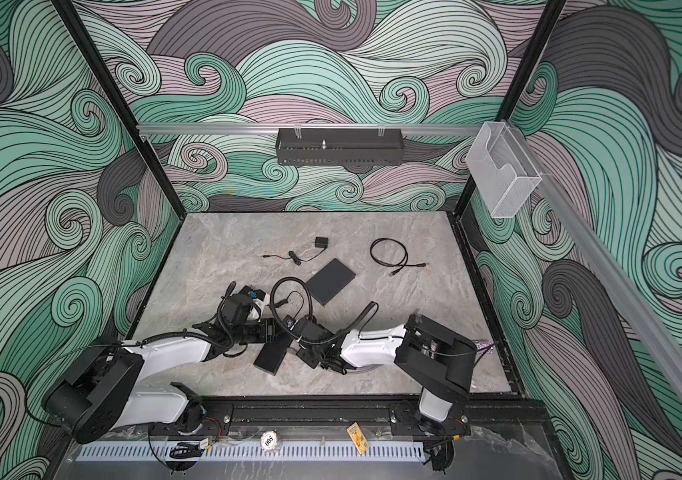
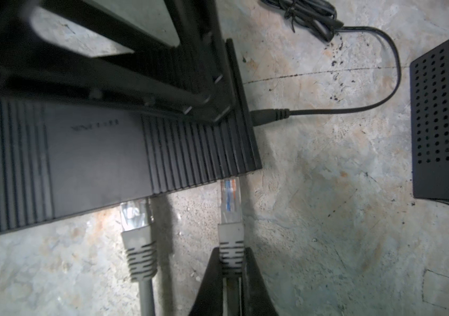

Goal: Insert the plug into the switch port

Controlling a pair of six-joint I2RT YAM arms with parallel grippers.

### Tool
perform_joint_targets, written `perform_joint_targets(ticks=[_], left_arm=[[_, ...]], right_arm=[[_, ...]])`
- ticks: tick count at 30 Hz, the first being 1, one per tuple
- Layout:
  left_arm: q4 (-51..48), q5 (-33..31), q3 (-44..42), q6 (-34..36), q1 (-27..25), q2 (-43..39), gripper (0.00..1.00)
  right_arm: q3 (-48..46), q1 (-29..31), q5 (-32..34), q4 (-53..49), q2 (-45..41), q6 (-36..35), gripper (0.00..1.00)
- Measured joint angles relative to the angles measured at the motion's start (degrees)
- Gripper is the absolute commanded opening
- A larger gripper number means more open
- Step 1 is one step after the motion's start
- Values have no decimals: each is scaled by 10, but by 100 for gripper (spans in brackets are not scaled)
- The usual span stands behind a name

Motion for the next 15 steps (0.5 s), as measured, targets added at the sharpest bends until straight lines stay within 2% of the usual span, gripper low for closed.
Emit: perform_joint_targets(ticks=[15], left_arm=[[3,7,2,0,0,5,52]], right_arm=[[3,0,-13,-5,7,2,0]])
